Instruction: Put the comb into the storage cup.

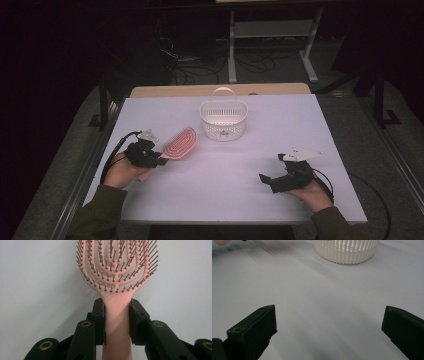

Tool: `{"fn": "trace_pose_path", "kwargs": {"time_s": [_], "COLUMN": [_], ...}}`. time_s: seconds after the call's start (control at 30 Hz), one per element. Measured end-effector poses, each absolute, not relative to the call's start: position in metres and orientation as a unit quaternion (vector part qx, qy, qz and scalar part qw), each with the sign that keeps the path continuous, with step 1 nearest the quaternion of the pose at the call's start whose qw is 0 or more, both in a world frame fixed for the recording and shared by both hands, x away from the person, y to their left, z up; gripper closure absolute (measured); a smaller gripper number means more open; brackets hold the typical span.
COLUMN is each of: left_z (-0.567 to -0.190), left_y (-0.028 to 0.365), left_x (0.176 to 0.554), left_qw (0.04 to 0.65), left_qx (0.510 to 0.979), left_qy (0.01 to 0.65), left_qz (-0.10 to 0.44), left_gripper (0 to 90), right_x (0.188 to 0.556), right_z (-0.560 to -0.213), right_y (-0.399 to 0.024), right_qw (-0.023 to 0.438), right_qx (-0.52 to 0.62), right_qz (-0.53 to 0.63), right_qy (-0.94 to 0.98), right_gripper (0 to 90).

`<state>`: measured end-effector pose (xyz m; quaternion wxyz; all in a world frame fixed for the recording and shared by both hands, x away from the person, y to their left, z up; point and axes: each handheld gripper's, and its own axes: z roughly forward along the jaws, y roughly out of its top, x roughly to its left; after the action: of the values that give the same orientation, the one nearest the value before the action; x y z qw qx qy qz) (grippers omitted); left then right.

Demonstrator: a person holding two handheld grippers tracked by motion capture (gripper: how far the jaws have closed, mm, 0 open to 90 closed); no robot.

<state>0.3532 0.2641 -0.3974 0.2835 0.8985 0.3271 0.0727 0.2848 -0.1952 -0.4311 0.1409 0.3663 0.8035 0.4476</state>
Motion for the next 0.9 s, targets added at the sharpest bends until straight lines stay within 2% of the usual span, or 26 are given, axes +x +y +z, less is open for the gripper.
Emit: {"fn": "trace_pose_path", "kwargs": {"time_s": [0.9], "left_z": [-0.380], "left_y": [0.246], "left_x": [0.342], "left_qw": [0.416], "left_qx": [0.853], "left_qy": [0.303], "left_qz": [0.083], "left_gripper": [69.9], "right_x": [0.285], "right_z": [-0.431], "right_y": [-0.195], "right_qw": [0.141], "right_qx": [0.367], "right_qz": [0.448], "right_qy": [0.803], "right_gripper": [0.0]}}
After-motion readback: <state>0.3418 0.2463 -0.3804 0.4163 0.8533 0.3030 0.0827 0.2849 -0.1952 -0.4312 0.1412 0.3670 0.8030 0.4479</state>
